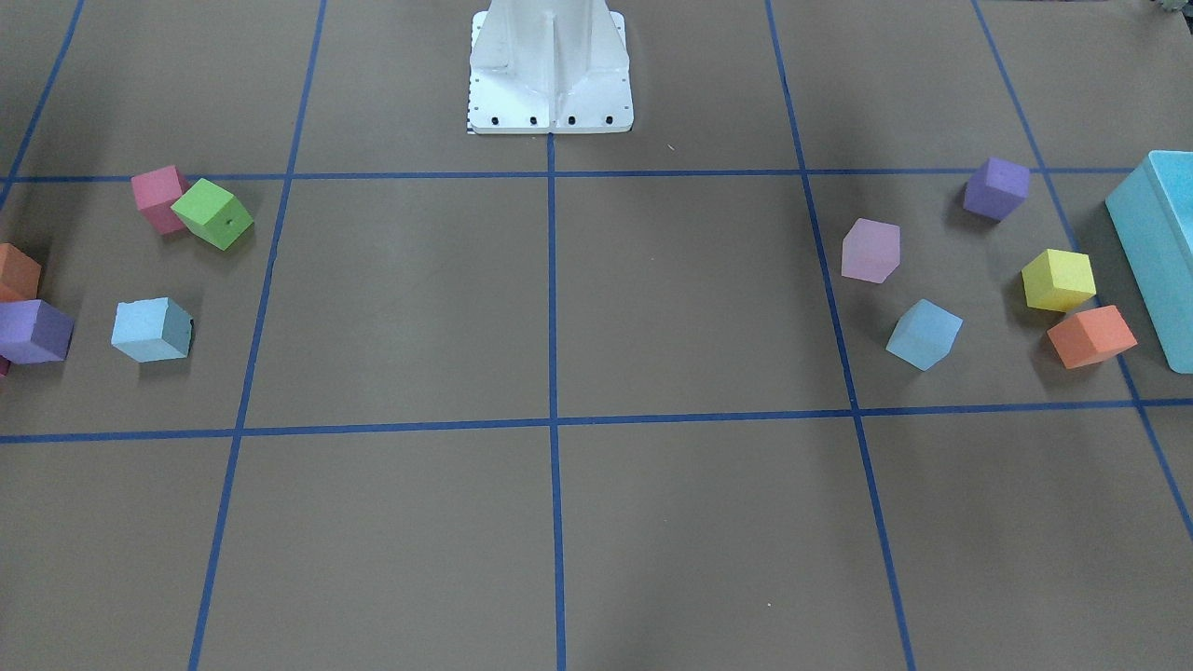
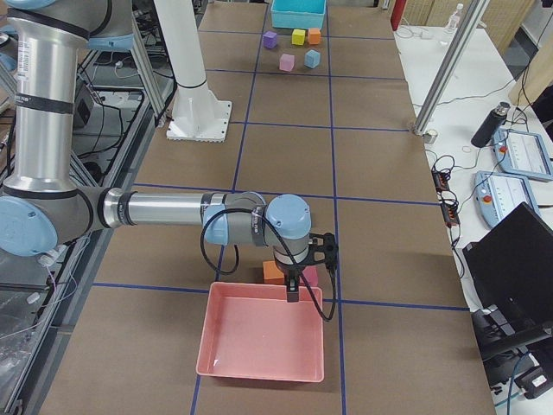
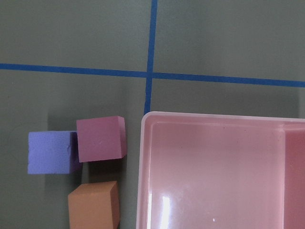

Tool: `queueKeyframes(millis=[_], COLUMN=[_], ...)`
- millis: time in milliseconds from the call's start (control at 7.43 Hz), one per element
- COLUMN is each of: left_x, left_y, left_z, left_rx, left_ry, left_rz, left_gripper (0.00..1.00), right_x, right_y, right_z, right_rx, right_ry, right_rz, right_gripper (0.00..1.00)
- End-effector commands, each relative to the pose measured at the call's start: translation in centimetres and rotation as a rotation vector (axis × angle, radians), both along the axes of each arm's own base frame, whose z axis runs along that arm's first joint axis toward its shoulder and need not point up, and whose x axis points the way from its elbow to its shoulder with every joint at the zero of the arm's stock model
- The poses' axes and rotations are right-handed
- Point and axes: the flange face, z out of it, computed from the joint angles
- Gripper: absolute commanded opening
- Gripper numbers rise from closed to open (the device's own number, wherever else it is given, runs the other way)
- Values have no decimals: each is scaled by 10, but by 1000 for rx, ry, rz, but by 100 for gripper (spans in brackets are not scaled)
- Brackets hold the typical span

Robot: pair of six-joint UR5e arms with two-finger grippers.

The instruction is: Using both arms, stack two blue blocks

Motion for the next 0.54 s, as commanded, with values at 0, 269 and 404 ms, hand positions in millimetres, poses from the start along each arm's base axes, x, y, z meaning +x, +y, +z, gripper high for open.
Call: queueKeyframes(millis=[0, 269, 404], left_x=[1, 1, 1], left_y=[0, 1, 1], left_z=[-2, 1, 2], left_rx=[5, -2, -5], left_ry=[0, 0, 0], left_rz=[1, 1, 3], left_gripper=[98, 98, 98], right_x=[-57, -156, -199], right_y=[-18, -29, -34], right_z=[-32, -63, -77], right_rx=[-17, -32, -26], right_ry=[-35, -73, -59], right_rz=[55, 115, 100], right_gripper=[100, 100, 100])
